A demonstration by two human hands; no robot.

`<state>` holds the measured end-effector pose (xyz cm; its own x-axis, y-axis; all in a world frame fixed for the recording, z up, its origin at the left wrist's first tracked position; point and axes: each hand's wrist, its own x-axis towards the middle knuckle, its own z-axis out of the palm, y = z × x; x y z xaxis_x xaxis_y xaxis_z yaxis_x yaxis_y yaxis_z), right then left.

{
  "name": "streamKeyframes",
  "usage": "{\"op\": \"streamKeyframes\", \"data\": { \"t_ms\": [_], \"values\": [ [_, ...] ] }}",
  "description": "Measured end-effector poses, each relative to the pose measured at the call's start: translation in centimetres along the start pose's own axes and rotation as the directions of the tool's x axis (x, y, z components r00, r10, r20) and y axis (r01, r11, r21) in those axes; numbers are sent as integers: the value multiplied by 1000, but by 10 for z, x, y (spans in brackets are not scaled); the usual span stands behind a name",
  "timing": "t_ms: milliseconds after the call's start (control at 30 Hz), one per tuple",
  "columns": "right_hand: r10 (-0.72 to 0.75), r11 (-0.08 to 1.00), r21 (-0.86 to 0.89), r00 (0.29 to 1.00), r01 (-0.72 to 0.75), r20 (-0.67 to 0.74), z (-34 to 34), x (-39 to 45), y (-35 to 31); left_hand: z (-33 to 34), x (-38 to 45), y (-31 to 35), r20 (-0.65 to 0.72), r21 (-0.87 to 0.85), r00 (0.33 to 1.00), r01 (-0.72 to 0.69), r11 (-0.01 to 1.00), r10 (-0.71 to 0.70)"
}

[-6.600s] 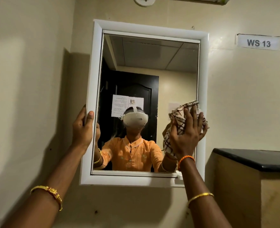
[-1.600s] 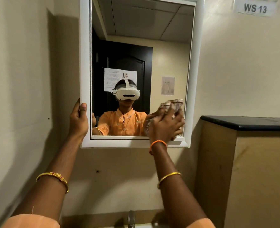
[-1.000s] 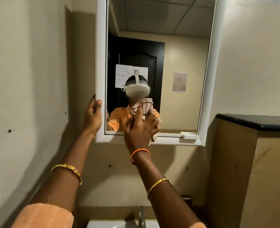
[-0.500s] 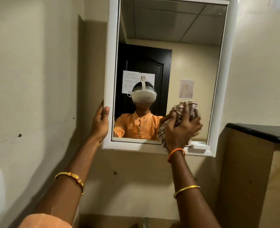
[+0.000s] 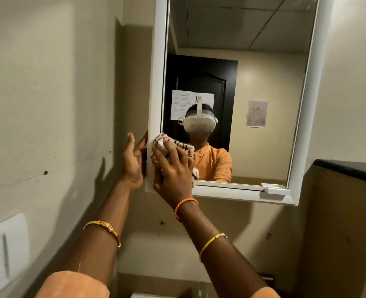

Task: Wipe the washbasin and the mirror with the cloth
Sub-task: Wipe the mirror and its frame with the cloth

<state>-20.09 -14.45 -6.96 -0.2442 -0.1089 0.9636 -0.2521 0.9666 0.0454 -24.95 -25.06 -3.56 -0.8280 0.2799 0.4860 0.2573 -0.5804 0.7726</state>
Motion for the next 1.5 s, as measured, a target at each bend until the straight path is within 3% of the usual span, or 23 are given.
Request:
{"op": "streamKeyframes", "data": {
  "t_ms": [133, 267, 433, 600, 700, 767, 833, 933, 1000, 1167, 1367, 1500],
  "values": [
    [-98, 988, -110, 988, 112, 123, -3, -42, 4, 6, 1, -2, -24, 99, 997, -68, 993, 70],
    [-76, 978, -184, 987, 102, 142, -19, -48, 20, 2, 4, -2, -15, 241, 994, -100, 965, 107],
    [122, 969, -206, 990, -135, -77, -51, -74, 67, 0, 2, -1, -26, 246, 997, -65, 967, 74],
    [341, 898, -213, 916, -384, -211, -72, -91, 94, -3, -2, -7, -39, 290, 995, -77, 954, 92],
    [413, 880, -137, 875, -455, -251, -62, -82, 81, -3, -4, -9, -49, 303, 994, -81, 950, 100],
    [347, 921, -115, 918, -372, -194, -50, -72, 59, -4, -4, -10, -59, 301, 993, -81, 950, 104],
    [228, 972, -52, 973, -230, -42, -32, -57, 29, -3, -3, -11, -68, 311, 992, -82, 947, 109],
    [118, 991, 47, 988, -123, 97, -6, -40, -13, -3, -2, -10, -90, 269, 992, -64, 961, 91],
    [109, 992, 51, 988, -115, 110, -1, -35, -19, -5, -1, -10, -108, 262, 991, -52, 964, 83],
    [-73, 994, -75, 991, 82, 114, -18, -42, 20, -5, -3, -5, -84, 325, 992, -64, 943, 97],
    [111, 975, -182, 987, -131, -116, -58, -74, 94, 0, -10, -5, -66, 325, 992, -81, 942, 108],
    [385, 889, -154, 887, -431, -257, -79, -86, 115, -2, -12, -11, -92, 328, 990, -72, 942, 108]
  ]
}}
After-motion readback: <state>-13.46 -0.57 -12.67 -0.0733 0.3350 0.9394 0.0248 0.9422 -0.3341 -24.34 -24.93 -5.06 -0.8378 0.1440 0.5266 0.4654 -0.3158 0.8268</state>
